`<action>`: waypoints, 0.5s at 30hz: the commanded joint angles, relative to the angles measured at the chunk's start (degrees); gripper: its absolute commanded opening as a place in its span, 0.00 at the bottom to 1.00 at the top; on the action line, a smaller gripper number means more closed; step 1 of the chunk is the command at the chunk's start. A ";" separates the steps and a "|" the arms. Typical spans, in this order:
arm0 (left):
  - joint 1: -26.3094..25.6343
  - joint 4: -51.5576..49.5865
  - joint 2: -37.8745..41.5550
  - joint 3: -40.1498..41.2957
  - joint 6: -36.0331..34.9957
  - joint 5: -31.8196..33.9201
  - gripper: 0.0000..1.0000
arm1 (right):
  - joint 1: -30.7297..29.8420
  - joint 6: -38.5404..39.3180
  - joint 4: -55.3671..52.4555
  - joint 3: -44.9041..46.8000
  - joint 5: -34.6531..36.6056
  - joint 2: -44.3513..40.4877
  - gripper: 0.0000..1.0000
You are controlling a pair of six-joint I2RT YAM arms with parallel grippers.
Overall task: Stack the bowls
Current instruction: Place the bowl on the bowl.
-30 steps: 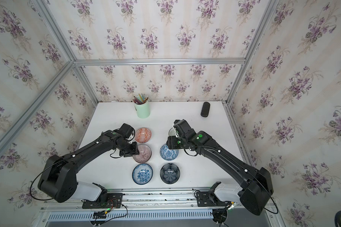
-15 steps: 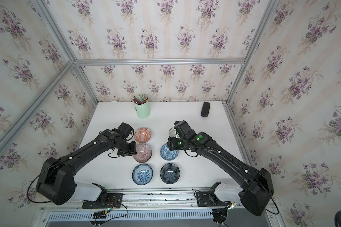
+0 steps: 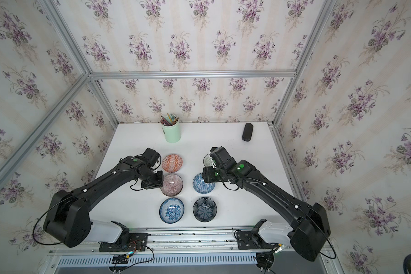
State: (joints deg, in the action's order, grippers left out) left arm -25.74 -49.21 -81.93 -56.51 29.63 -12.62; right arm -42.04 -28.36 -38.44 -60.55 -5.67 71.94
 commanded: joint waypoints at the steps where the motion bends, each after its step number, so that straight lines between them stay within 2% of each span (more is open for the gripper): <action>1: 0.13 -0.18 -0.46 -0.18 -0.80 0.58 0.16 | -0.06 0.35 0.73 0.00 -0.21 0.03 0.67; 15: 0.08 -0.31 -1.12 -0.18 -0.89 0.49 0.14 | -0.06 0.38 1.07 0.85 -0.13 0.12 0.67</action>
State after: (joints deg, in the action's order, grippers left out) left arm -25.63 -49.21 -82.83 -56.51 29.61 -12.43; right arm -42.04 -28.34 -38.37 -59.75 -5.82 71.94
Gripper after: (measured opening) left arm 0.142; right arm 0.667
